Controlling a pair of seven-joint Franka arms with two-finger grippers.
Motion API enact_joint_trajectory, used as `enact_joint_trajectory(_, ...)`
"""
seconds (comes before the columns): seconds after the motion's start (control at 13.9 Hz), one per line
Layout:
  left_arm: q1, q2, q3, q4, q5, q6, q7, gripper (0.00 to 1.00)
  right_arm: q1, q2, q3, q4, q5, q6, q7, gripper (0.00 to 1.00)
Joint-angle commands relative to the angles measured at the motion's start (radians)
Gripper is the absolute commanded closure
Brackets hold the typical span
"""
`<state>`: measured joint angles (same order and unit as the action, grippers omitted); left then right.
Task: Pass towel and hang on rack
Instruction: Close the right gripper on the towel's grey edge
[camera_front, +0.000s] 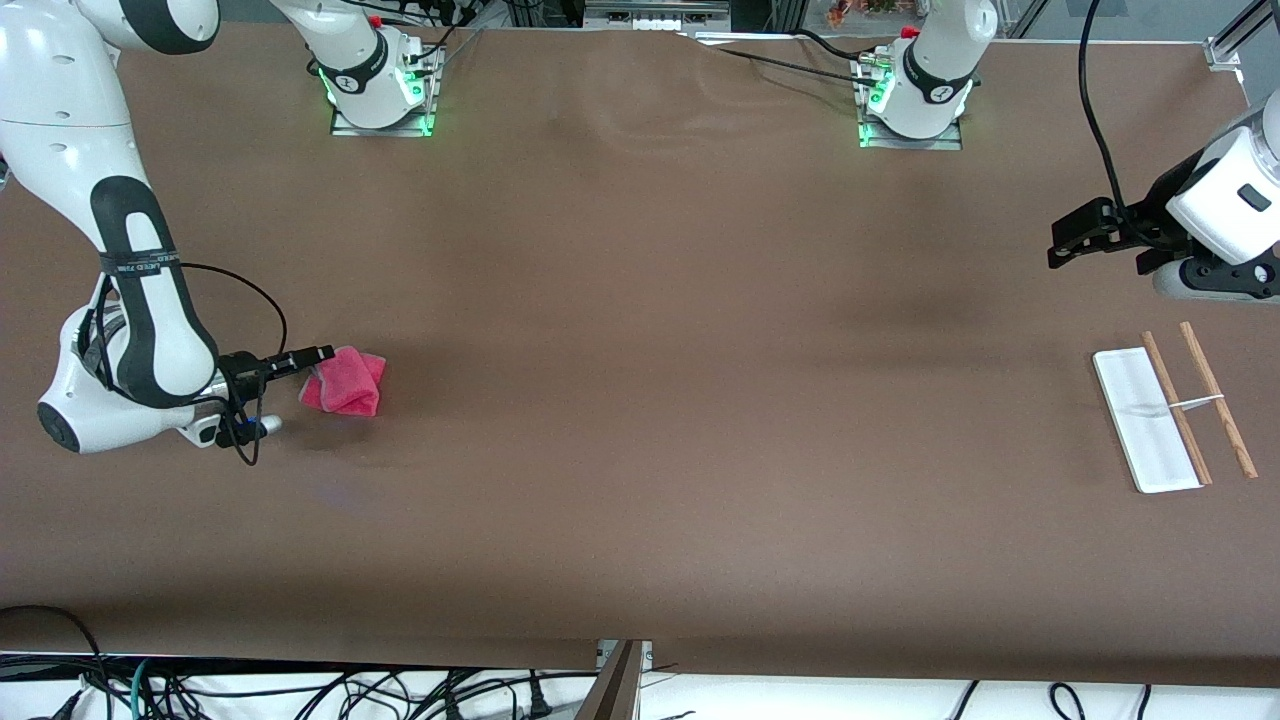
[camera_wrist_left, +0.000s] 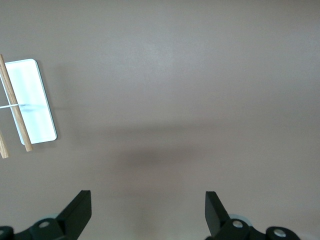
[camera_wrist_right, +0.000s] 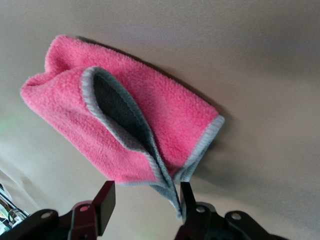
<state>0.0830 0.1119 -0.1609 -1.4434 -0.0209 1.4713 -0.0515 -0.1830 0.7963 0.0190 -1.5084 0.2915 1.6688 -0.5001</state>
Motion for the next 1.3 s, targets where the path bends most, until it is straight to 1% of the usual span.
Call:
enact_joint_trajectory(0.0,0.001,-0.009,0.0,0.006,-0.011,-0.002,0.009,0.0,-0.025,-0.008,0.007,-0.012,0.005,-0.009,0.0,0.39)
enact_joint_trajectory(0.14,0.004,-0.008,0.004,0.006,-0.01,-0.002,0.009,0.0,-0.029,-0.008,0.007,-0.013,0.005,-0.009,-0.003,0.39)
enact_joint_trajectory(0.29,0.004,-0.008,0.004,0.006,-0.007,0.0,0.009,0.0,-0.029,-0.008,0.007,-0.015,0.005,-0.009,-0.003,0.55)
enact_joint_trajectory(0.36,0.004,-0.008,0.004,0.006,-0.007,0.0,0.009,0.0,-0.027,-0.008,0.007,-0.015,0.005,-0.009,-0.003,0.59)
enact_joint_trajectory(0.79,0.009,-0.008,0.004,0.005,-0.007,-0.002,0.009,0.0,-0.029,-0.003,0.007,-0.015,0.005,-0.006,-0.003,0.6)
enact_joint_trajectory(0.86,0.008,-0.008,0.004,0.005,-0.007,-0.002,0.009,0.0,-0.029,-0.003,0.007,-0.015,0.005,-0.006,-0.005,0.69)
enact_joint_trajectory(0.94,0.008,-0.008,0.004,0.005,-0.007,-0.002,0.009,0.0,-0.029,-0.002,0.007,-0.015,0.005,-0.004,-0.005,0.73)
enact_joint_trajectory(1.01,0.009,-0.008,0.004,0.005,-0.007,-0.002,0.01,0.0,-0.029,-0.002,0.007,-0.015,0.005,-0.004,-0.003,0.77)
enact_joint_trajectory(1.08,0.009,-0.008,0.004,0.005,-0.007,-0.002,0.009,0.0,-0.029,-0.002,0.007,-0.015,0.005,-0.004,-0.005,0.78)
enact_joint_trajectory(1.15,0.011,-0.008,0.006,0.005,-0.007,-0.002,0.009,0.0,-0.029,-0.002,0.007,-0.015,0.006,-0.004,-0.005,0.81)
enact_joint_trajectory(1.22,0.011,-0.008,0.006,0.005,-0.007,-0.002,0.009,0.0,-0.029,-0.002,0.007,-0.015,0.006,-0.004,-0.005,0.82)
